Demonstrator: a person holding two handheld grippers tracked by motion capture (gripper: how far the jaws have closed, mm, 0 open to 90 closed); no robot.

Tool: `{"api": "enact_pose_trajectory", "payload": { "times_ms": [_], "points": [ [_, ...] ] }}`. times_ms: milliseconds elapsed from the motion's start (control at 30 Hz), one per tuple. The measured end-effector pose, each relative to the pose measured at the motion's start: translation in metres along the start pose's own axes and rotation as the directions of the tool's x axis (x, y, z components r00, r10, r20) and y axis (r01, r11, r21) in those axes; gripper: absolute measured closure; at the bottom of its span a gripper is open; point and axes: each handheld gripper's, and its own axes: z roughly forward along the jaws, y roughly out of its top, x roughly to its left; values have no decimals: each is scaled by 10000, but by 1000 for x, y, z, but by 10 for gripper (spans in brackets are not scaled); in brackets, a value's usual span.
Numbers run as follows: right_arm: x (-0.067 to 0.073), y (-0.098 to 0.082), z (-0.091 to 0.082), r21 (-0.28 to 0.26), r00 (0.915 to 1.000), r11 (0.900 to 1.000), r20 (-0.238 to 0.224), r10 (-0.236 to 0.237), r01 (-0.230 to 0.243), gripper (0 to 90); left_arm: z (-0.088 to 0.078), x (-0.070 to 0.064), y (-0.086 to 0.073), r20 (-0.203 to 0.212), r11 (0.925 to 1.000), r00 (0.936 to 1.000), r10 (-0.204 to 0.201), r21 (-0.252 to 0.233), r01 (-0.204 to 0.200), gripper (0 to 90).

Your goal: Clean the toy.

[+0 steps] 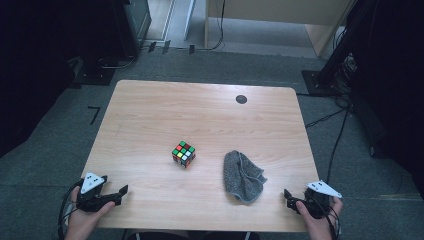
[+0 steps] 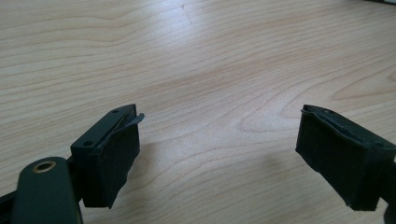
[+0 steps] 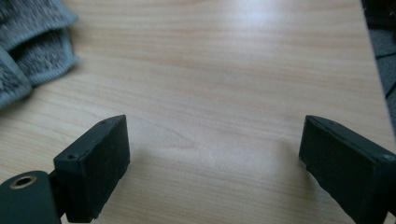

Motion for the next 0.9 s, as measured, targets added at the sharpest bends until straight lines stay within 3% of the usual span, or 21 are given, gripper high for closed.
{"api": "enact_pose_trajectory", "payload": {
  "times_ms": [233, 900],
  "points": [
    [4, 0, 2, -122, 9999, 9999, 154, -35, 37, 102, 6, -5, 1, -371, 9977, 9979, 531, 442, -515, 139],
    [4, 0, 2, -116, 9999, 9999, 119, -36, 37, 102, 8, -4, 3, -317, 9979, 9984, 465, 476, -450, 140]
  ]
}}
